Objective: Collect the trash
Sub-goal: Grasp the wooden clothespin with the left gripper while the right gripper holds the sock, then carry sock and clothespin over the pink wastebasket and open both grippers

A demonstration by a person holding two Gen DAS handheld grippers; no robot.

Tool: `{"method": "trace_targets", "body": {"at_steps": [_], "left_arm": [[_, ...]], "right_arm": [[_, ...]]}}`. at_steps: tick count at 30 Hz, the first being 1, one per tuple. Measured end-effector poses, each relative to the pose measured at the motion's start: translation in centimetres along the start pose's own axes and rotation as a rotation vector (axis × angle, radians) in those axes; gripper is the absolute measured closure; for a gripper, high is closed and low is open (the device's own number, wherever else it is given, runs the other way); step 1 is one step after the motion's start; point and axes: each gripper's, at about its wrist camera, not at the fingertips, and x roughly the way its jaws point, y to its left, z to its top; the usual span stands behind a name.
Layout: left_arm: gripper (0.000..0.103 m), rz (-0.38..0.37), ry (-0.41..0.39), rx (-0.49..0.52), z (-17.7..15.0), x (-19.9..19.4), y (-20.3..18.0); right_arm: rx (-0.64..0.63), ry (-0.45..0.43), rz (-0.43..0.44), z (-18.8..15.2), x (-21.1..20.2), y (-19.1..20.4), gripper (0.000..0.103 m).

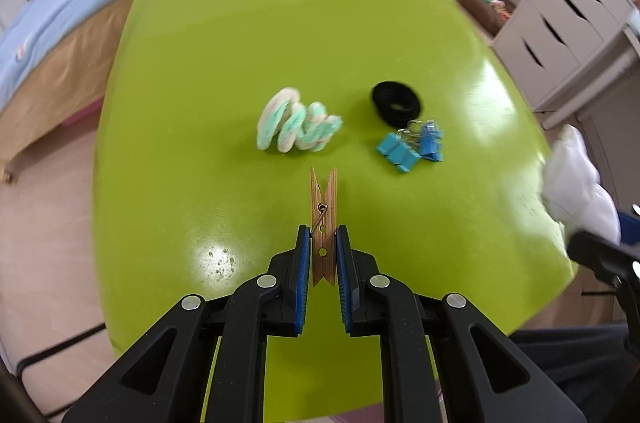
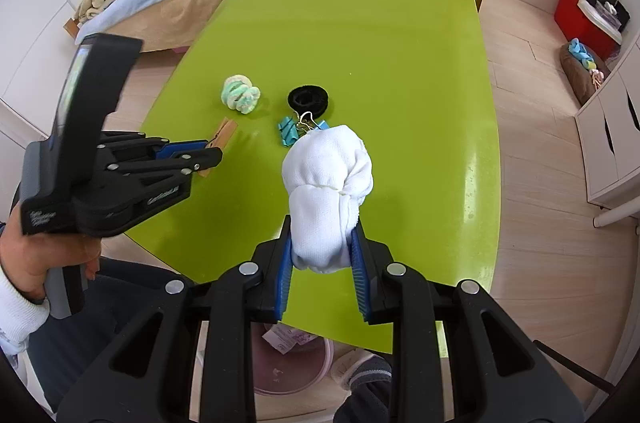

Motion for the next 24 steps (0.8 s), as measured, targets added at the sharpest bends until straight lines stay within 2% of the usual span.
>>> {"method": "trace_targets", "body": {"at_steps": [13,24], "left_arm": [[0.09,-0.031,-0.178,0.106,-5.4,-8.1,-1.0],[0.09,-0.079,-0.234,0.127,-11.2,-12.4,-1.8]], "right_arm": [[-0.016,-0.053,0.006,-2.3,-2.8,2.1,0.077],[-0.066,-0.099,0.011,-6.6,-6.0,4.5,0.077]]}}
